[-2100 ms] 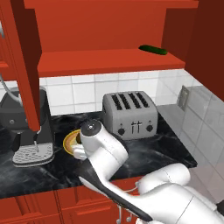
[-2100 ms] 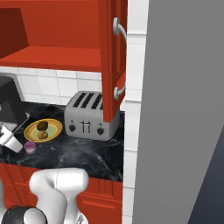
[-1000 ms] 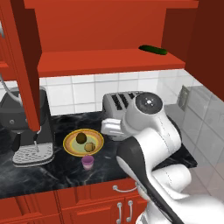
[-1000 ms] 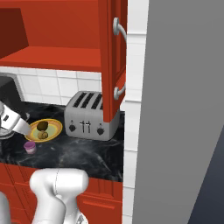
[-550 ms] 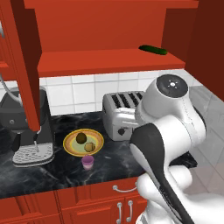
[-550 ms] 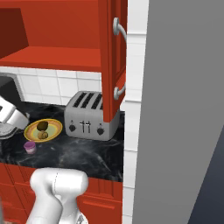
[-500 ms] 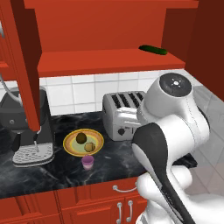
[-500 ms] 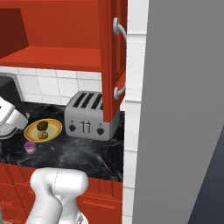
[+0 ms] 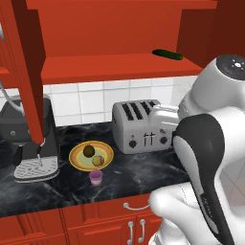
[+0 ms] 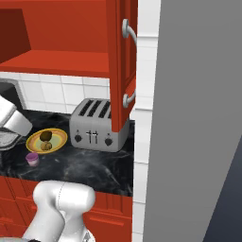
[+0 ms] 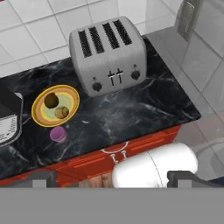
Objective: Pick the avocado and bread from the counter and place them on the plate. Then pick the jam from the cabinet and place it next to the plate. Lastly close the cabinet door.
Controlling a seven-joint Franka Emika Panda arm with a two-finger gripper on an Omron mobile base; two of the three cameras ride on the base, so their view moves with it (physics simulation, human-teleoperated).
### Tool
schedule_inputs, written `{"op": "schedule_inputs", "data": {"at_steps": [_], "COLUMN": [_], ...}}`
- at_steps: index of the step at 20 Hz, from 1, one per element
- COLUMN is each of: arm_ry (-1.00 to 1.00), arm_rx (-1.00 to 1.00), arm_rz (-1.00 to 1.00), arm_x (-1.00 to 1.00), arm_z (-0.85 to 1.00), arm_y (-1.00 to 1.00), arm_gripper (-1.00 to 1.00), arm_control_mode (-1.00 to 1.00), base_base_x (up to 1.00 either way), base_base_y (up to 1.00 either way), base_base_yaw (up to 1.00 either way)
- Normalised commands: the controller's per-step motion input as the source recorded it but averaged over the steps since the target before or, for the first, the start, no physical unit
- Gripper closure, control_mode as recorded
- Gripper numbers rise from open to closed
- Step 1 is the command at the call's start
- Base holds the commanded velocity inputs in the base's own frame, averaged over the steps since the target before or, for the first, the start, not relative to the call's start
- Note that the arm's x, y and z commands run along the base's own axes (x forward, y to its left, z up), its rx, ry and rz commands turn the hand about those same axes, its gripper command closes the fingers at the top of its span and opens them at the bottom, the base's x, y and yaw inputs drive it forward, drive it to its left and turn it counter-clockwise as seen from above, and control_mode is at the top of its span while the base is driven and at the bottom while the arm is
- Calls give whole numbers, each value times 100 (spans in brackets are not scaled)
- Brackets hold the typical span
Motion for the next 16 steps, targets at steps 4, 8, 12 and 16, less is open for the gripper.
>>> {"op": "schedule_inputs", "data": {"at_steps": [4,8,12,16], "arm_ry": [1,-15,-21,-16], "arm_rx": [-4,-15,-16,-10], "arm_rz": [-4,-2,0,0], "arm_x": [-13,-7,-1,-1], "arm_z": [32,2,5,23], "arm_y": [-47,-33,-51,-62], "arm_gripper": [-100,-100,-100,-100], "arm_control_mode": [-100,-100,-100,-100], "base_base_x": [0,0,0,0], "base_base_y": [0,0,0,0], "base_base_yaw": [0,0,0,0]}}
